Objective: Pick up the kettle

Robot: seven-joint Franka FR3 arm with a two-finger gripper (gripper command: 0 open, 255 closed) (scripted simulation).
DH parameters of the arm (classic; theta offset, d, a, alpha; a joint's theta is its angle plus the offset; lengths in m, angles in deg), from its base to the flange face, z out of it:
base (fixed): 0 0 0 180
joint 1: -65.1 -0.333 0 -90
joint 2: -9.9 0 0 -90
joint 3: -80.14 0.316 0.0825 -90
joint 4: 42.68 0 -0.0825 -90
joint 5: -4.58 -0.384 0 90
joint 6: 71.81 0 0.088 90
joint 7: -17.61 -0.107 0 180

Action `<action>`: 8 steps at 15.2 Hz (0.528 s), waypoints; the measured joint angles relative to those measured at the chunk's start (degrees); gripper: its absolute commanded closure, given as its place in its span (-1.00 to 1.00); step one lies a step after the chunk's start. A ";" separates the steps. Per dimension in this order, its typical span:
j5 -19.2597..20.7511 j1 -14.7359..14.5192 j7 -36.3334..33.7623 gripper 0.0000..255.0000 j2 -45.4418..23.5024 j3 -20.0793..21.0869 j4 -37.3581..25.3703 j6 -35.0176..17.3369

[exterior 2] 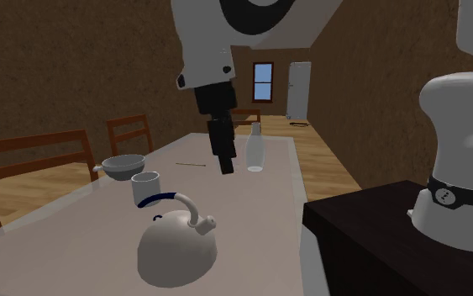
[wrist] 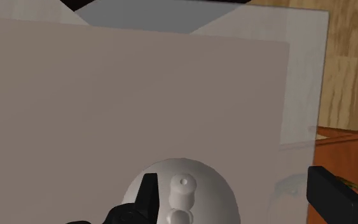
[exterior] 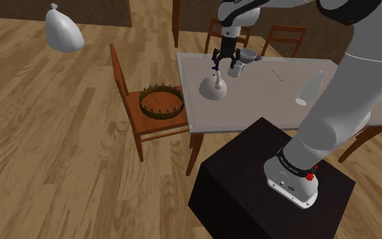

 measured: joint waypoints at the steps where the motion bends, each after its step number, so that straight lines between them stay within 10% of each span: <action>1: -0.53 0.38 -0.20 -1.00 -2.14 -0.21 -1.32 -0.58; 8: -4.36 3.62 -1.97 -1.00 -17.46 -1.22 -14.89 -0.54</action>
